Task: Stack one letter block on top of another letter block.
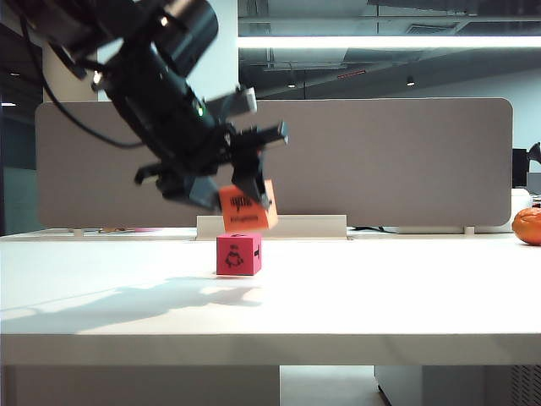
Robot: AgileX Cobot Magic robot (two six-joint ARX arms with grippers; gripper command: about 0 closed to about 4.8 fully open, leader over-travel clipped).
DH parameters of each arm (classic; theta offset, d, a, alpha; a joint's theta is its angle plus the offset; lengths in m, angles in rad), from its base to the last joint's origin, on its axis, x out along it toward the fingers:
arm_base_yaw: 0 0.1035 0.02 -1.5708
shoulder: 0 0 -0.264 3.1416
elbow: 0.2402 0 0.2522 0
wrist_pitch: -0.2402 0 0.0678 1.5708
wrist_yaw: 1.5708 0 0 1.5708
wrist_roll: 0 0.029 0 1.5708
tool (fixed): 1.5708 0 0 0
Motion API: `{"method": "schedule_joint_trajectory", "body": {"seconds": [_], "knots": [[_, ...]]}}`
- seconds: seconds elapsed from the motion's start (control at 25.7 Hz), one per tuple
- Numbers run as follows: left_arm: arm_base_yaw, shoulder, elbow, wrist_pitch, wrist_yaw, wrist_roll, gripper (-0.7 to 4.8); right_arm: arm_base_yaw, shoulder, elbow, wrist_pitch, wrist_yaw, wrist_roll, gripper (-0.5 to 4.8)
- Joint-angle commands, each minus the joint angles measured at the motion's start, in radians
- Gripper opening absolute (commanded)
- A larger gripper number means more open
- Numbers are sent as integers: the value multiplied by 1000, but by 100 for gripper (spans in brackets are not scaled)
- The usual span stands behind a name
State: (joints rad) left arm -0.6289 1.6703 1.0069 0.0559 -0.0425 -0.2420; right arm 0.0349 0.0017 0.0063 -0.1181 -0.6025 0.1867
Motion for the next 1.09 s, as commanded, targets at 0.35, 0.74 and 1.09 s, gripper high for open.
{"method": "schedule_joint_trajectory", "body": {"seconds": [0.35, 0.74, 1.09], "knots": [[15, -16, 150, -77, -5, 115, 202, 1, -2, -6, 17, -3, 0, -1], [131, 62, 292, -196, 66, 111, 207, 1, -2, -6, 16, -2, 0, -1], [137, 205, 377, -251, 72, 111, 207, 1, -2, -6, 10, -3, 0, -1]]}}
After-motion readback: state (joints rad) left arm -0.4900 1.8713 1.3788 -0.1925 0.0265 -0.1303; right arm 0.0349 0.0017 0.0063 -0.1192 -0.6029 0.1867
